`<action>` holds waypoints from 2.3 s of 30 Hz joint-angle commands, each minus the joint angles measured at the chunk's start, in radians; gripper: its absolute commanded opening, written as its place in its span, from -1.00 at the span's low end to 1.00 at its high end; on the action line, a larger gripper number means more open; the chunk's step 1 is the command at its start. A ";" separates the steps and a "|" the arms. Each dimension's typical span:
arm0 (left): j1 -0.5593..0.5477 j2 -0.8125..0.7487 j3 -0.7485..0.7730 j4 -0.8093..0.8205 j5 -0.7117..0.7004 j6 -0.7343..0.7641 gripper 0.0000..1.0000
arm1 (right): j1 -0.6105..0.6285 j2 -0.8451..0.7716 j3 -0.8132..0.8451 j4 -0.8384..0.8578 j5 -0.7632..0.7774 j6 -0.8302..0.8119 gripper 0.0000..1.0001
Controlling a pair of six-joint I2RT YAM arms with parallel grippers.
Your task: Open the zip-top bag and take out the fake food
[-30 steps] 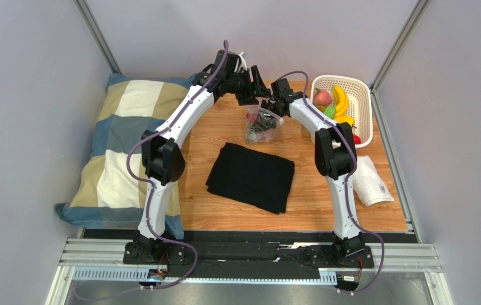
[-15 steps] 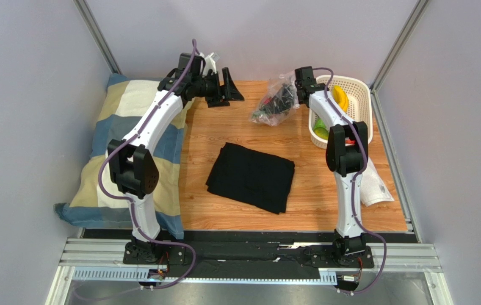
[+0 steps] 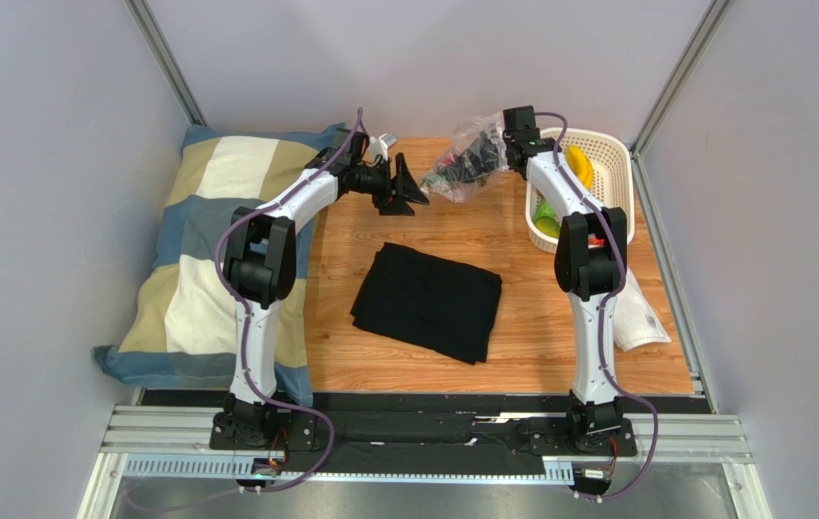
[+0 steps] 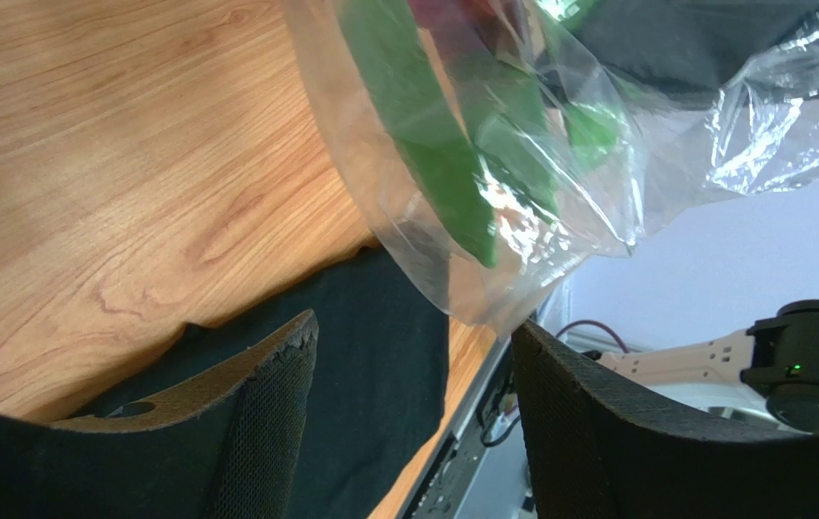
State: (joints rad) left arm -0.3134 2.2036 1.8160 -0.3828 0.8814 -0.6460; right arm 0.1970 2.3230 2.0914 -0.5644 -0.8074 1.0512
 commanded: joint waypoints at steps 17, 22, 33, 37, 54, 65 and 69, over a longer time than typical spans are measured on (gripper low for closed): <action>0.023 0.034 0.058 0.174 0.130 -0.123 -0.06 | 0.024 -0.102 -0.047 0.164 -0.098 0.062 -1.00; 0.027 0.039 0.062 0.121 0.102 -0.084 -0.63 | 0.024 -0.103 -0.037 0.176 -0.096 0.079 -1.00; 0.077 -0.033 0.002 -0.027 -0.165 0.037 -1.00 | -0.005 -0.136 -0.045 0.133 -0.084 0.027 -1.00; 0.106 -0.053 -0.029 -0.074 -0.268 0.080 -1.00 | -0.024 -0.157 -0.034 0.063 -0.061 -0.034 -1.00; 0.014 -0.036 -0.070 0.419 0.263 -0.090 0.71 | -0.034 -0.142 0.006 0.060 -0.121 -0.036 -1.00; 0.007 0.034 0.005 0.515 0.260 -0.201 0.68 | -0.008 -0.165 -0.042 0.083 -0.164 -0.036 -1.00; 0.008 0.048 0.040 0.398 0.217 -0.129 0.47 | -0.001 -0.172 -0.047 0.090 -0.167 -0.023 -1.00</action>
State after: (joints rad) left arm -0.3073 2.2368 1.7958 0.0914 1.1263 -0.8478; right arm 0.1810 2.2368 2.0335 -0.5533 -0.9104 1.0069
